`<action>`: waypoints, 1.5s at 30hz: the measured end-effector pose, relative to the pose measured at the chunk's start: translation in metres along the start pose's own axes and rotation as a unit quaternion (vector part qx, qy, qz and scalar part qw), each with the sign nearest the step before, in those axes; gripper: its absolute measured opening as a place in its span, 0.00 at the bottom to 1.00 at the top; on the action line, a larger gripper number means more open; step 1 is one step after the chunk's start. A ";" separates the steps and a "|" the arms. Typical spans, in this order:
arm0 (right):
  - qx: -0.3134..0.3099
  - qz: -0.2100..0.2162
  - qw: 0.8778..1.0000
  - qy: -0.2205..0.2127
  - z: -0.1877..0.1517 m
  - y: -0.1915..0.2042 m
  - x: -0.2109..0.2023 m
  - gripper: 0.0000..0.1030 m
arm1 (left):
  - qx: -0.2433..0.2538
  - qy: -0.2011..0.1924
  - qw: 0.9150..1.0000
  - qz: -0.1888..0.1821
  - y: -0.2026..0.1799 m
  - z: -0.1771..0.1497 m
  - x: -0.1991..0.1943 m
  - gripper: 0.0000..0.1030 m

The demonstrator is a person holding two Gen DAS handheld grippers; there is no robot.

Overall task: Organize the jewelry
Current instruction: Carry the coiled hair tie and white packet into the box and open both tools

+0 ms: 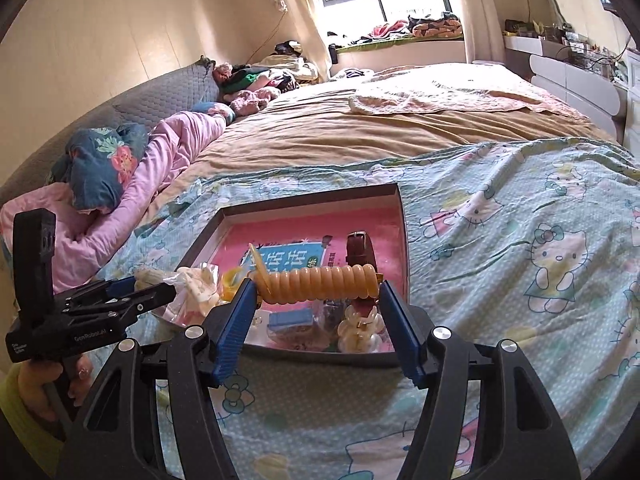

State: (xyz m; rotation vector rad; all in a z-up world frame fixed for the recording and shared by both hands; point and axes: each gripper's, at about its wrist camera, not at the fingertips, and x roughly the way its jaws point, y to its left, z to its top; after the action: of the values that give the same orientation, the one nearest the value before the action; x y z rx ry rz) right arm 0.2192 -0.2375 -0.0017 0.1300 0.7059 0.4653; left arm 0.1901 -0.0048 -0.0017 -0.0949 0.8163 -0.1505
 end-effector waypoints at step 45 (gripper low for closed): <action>0.023 -0.037 0.998 0.047 -0.006 -0.019 0.038 0.69 | -0.004 0.046 0.999 -0.005 0.007 -0.002 0.050 0.55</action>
State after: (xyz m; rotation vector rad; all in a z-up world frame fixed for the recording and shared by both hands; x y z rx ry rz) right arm 0.2472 -0.2373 -0.0339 0.1247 0.8111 0.3856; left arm 0.2234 -0.0065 -0.0398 -0.1009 0.9094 -0.1624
